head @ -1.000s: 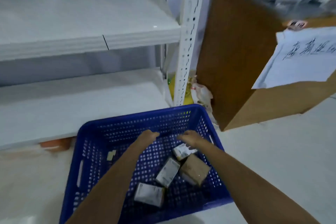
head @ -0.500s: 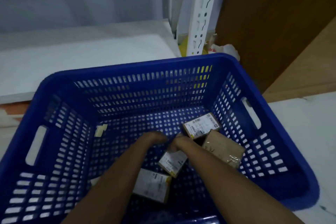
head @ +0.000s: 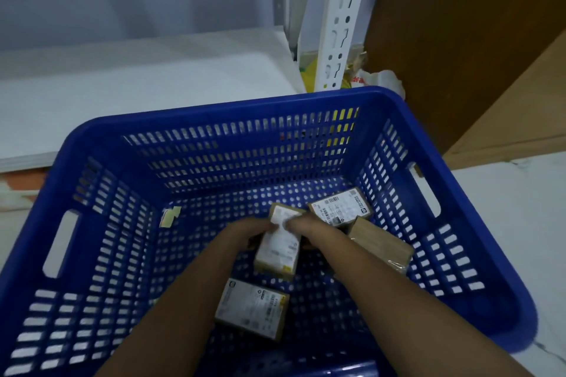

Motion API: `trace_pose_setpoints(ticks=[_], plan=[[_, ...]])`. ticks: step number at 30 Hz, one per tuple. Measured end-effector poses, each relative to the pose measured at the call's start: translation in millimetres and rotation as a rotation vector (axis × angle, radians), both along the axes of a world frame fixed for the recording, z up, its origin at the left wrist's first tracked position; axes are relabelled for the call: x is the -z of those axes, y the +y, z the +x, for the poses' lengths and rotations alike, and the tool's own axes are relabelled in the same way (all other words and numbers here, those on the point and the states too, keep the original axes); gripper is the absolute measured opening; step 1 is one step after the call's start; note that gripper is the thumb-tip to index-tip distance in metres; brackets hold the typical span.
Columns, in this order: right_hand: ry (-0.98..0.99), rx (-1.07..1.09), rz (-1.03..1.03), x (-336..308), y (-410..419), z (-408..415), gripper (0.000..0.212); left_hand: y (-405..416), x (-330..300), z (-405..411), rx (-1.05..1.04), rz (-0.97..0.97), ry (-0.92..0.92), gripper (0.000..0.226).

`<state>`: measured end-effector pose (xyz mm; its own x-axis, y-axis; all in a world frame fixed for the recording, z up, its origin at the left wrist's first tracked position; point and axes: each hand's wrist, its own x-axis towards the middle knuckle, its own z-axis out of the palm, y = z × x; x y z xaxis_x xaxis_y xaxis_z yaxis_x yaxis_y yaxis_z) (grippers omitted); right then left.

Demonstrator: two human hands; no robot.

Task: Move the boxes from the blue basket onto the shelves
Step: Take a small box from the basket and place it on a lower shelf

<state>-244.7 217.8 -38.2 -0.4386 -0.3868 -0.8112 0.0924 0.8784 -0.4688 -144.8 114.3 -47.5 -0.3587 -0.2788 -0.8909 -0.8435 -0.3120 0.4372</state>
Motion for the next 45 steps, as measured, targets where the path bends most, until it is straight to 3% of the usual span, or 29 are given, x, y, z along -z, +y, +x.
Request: trace_pose_setpoints(ticks=[4, 9, 13, 17, 22, 26, 28, 33, 37, 40, 43, 45], plan=[[-0.046, 0.105, -0.094, -74.0, -6.0, 3.8, 0.023, -15.7, -73.0, 14.3, -0.195, 0.039, 0.115, 0.041], [-0.085, 0.143, -0.158, -237.1, -6.2, 7.8, 0.033, -15.8, -237.2, 24.1, -0.241, -0.025, 0.236, 0.044], [-0.067, 0.163, -0.190, -395.5, -7.2, 5.4, 0.037, -21.3, -395.4, 24.2, -0.162, -0.056, 0.306, 0.040], [-0.078, 0.191, -0.269, -553.7, -6.2, -6.2, 0.049, -24.3, -559.9, 22.2, -0.015, -0.235, 0.313, 0.025], [-0.143, 0.138, -0.244, -744.0, 3.0, -21.5, 0.059, -15.2, -751.4, 10.6, 0.200, -0.446, 0.330, 0.058], [-0.105, 0.065, -0.353, -866.5, 17.2, -31.6, 0.041, -7.7, -883.8, -2.0, 0.289, -0.616, 0.382, 0.060], [-0.064, 0.046, -0.463, -916.8, 25.4, -36.7, 0.046, -6.8, -939.0, -1.5, 0.235, -0.657, 0.379, 0.062], [-0.170, 0.237, -0.763, -1011.3, 38.7, -52.3, 0.037, -11.7, -1041.0, 14.3, 0.014, -0.525, 0.436, 0.055], [-0.238, 0.186, -0.964, -1059.3, 40.6, -57.4, 0.031, -4.3, -1089.3, 20.1, -0.079, -0.308, 0.572, 0.052], [-0.288, 0.180, -1.075, -1079.4, 38.8, -58.1, 0.032, 3.1, -1107.7, 22.8, -0.132, -0.262, 0.671, 0.056], [-0.208, 0.105, -1.084, -1091.4, 38.0, -57.6, 0.034, 4.5, -1119.5, 31.8, -0.100, -0.256, 0.685, 0.057], [-0.088, -0.021, -1.070, -1098.0, 36.1, -56.2, 0.043, 6.0, -1125.0, 38.7, 0.019, -0.313, 0.590, 0.065]])
